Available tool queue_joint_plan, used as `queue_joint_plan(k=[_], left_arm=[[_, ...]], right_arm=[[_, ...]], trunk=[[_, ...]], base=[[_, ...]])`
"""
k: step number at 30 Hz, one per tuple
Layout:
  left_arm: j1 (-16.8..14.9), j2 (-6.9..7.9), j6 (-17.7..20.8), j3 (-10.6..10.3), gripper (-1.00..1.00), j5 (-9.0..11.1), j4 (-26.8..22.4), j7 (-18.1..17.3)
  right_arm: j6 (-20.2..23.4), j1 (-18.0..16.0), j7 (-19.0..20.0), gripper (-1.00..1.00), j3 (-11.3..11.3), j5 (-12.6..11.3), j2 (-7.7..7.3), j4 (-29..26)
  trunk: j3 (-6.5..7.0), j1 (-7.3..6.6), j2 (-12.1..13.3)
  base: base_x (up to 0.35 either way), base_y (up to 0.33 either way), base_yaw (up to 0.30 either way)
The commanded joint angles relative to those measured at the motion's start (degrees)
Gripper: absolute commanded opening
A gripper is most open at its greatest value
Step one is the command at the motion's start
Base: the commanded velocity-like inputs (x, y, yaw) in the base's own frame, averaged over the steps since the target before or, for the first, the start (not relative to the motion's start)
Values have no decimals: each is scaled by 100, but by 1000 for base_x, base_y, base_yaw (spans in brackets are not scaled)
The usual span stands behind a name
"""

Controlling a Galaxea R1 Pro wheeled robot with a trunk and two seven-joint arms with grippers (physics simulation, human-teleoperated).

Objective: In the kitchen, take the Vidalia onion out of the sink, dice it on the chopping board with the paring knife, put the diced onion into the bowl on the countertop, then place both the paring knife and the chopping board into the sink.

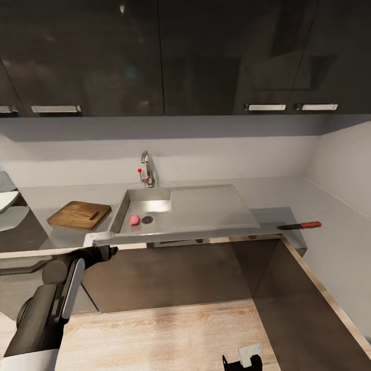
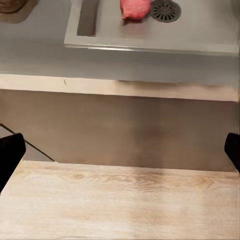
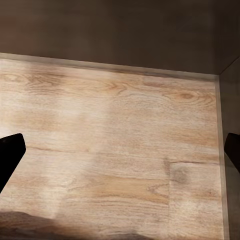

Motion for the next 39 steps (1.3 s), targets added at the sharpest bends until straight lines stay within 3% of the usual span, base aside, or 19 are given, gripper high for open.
queue_joint_plan(k=[1,2,9,12,13,14,18,22,25,28,39], left_arm=[[-107,1,40,2,100,18,-2,2],[-384,-3,54,2,100,18,15,8],[-1024,-18,61,-12,100,18,179,23],[-1382,-23,61,-16,100,18,512,27],[-1537,-26,62,-18,100,18,704,27],[-1907,-89,50,-24,100,12,1296,32],[-2264,-253,33,-31,100,-8,2028,66],[-2579,-427,2,-38,100,-22,2898,418],[-2732,-628,-263,-42,100,-25,3581,842],[-2775,-703,-559,-45,100,-23,3897,1002],[-2796,-616,-741,-72,100,-21,3947,1056]], right_arm=[[-10,-5,-30,100,8,59,0,4],[-10,-5,-30,100,8,59,0,5],[-10,-4,-30,100,9,59,0,3],[-10,-5,-30,100,6,59,0,2],[-10,-5,-30,100,7,59,0,3],[-10,-5,-30,100,8,59,0,2],[-10,-5,-30,100,6,59,0,2],[-10,-5,-30,100,5,59,0,3],[-10,-5,-30,100,5,59,0,1],[-10,-5,-30,100,5,59,0,3],[-10,-5,-30,100,5,59,0,3]], trunk=[[-12,3,-12],[-12,3,-12],[-12,3,-12],[-12,3,-12],[-12,3,-12],[-12,3,-12],[-12,3,-12],[-12,3,-12],[-12,3,-12],[-12,3,-12],[-12,3,-12]], base=[[0,0,0],[0,0,0],[0,0,0],[0,0,0],[0,0,0],[0,0,0],[0,0,0],[0,0,0],[0,0,0],[0,0,0],[0,0,0]])
